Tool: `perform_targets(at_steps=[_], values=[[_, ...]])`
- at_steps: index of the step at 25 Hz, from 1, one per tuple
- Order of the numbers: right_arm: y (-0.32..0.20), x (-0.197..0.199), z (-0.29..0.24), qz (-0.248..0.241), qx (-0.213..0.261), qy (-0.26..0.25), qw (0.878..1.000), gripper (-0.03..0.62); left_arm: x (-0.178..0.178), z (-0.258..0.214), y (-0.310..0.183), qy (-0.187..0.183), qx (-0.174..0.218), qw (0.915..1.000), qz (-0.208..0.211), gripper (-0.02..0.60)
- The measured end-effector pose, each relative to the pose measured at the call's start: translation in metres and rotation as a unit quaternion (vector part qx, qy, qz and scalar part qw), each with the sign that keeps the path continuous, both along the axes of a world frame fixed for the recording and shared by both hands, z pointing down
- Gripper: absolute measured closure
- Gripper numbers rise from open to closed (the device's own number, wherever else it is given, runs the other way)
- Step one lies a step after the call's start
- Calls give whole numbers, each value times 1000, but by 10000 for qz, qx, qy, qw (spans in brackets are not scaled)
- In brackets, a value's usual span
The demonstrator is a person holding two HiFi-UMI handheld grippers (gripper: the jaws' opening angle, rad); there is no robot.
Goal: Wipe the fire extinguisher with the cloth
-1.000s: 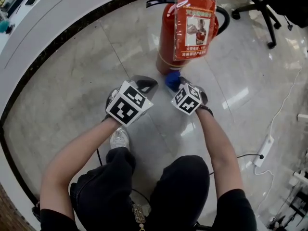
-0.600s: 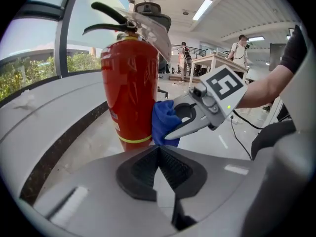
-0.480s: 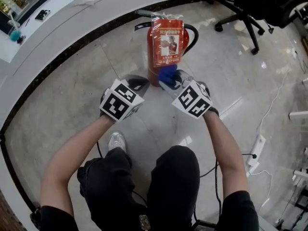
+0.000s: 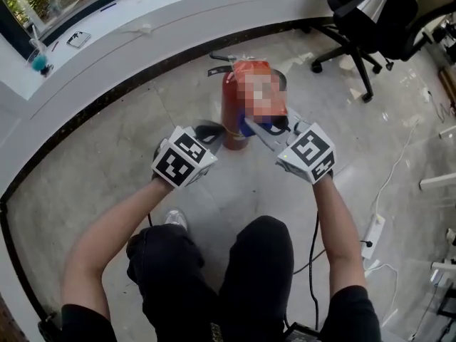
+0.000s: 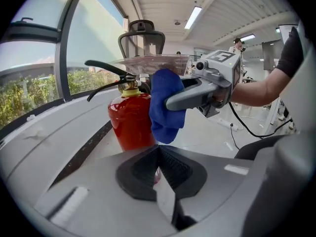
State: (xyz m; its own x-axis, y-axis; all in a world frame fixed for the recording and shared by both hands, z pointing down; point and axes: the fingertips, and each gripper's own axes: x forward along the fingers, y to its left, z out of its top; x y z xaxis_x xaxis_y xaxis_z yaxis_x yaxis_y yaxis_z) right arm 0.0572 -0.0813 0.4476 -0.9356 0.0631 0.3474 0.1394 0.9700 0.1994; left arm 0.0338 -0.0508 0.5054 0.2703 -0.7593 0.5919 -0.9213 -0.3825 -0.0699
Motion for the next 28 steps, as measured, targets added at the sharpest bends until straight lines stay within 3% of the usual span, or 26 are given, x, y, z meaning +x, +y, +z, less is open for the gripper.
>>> perform_targets(at_steps=[4, 7, 13, 18, 23, 28], values=[[-34, -6, -40, 466, -309, -717, 9959, 553, -5, -9, 1, -55, 36, 10000, -21, 575], [-54, -17, -50, 733, -664, -922, 9908, 553, -10, -11, 0, -75, 19, 9999, -100, 575], [-25, -20, -29, 413, -913, -922, 9907, 553, -17, -6, 4, -8, 38, 9999, -166, 575], [5, -13, 21, 203, -675, -452, 9965, 553, -15, 13, 12, -9, -212, 9995, -226, 575], [-1, -8, 98, 625, -560, 152, 9964, 553, -19, 15, 3, -111, -372, 9990, -233, 575], [3, -14, 172, 787, -663, 700, 9922, 553, -22, 57, 7, -82, -607, 9980, -153, 575]])
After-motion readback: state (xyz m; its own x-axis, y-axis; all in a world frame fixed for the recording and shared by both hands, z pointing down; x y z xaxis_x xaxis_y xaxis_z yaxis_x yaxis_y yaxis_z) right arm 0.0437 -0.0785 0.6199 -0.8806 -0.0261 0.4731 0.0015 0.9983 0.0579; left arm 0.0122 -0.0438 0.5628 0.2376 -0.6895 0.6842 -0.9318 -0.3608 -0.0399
